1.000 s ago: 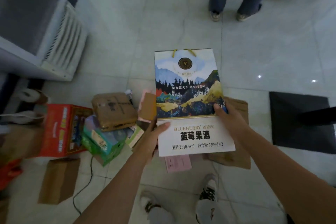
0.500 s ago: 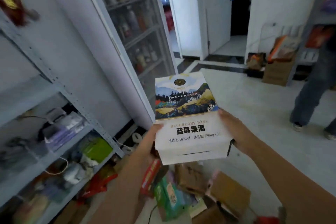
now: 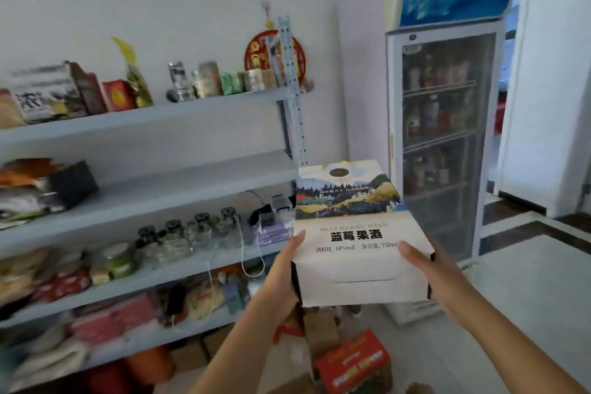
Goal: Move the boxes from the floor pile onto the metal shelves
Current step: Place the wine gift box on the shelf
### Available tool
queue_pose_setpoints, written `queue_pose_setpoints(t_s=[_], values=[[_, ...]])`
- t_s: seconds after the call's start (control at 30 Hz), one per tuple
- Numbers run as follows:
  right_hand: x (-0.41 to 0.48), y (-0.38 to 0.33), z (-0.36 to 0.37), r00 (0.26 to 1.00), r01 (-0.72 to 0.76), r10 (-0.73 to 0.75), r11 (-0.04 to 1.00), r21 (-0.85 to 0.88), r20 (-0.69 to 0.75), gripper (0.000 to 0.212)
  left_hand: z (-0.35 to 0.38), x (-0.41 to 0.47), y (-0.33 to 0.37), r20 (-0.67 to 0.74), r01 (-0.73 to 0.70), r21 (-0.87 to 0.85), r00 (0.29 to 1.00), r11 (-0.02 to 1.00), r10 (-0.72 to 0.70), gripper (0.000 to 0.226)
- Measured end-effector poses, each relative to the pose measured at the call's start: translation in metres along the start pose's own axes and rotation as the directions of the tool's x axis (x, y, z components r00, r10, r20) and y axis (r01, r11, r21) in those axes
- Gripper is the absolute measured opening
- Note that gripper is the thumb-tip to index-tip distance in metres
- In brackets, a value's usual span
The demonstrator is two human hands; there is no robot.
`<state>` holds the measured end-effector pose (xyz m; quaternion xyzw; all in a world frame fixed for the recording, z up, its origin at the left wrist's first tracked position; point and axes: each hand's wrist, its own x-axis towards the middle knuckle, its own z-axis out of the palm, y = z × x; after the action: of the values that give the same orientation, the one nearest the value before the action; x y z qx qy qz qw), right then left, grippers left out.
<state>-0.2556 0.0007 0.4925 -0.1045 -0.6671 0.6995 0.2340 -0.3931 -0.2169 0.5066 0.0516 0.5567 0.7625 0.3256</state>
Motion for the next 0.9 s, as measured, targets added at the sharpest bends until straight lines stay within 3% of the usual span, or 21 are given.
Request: queue_pose_setpoints(t_s=[0.13,0.2,0.3,0.37,0.53,0.67,0.77,0.9], values=[[0.033,-0.005,0.051,0.996,0.002,-0.002,1.0,-0.001,0.089,0.054,-0.042,-0.014,0.024,-0.094,-0.073,-0.047,0.993,0.996,0.068,0.028],[0.046,-0.006,0.077,0.99,0.013,-0.017,1.0,0.027,0.139,0.053,-0.065,-0.016,0.036,-0.128,-0.107,-0.051,0.987,0.993,0.1,0.03],[0.072,-0.002,0.112,0.976,0.022,-0.028,0.999,0.029,0.215,0.073,-0.096,-0.007,0.056,-0.158,-0.163,-0.047,0.975,0.986,0.153,0.033],[0.095,0.0,0.132,0.967,0.029,-0.04,0.999,0.046,0.253,0.065,-0.112,0.002,0.073,-0.17,-0.185,-0.053,0.97,0.981,0.174,0.033],[0.167,-0.003,0.186,0.982,0.02,-0.033,0.997,0.071,0.186,0.027,-0.147,0.049,0.124,-0.142,-0.22,-0.049,0.967,0.974,0.212,0.03],[0.232,-0.001,0.221,0.991,0.008,-0.016,0.998,0.063,0.129,0.044,-0.177,0.096,0.168,-0.056,-0.274,-0.029,0.961,0.961,0.272,0.037],[0.277,-0.002,0.246,0.997,0.013,-0.017,0.998,0.056,0.072,0.025,-0.203,0.135,0.196,0.055,-0.287,0.034,0.957,0.957,0.285,0.054],[0.324,0.006,0.268,1.0,0.01,-0.011,1.0,0.026,0.015,0.025,-0.228,0.177,0.215,0.116,-0.276,0.123,0.958,0.953,0.263,0.074]])
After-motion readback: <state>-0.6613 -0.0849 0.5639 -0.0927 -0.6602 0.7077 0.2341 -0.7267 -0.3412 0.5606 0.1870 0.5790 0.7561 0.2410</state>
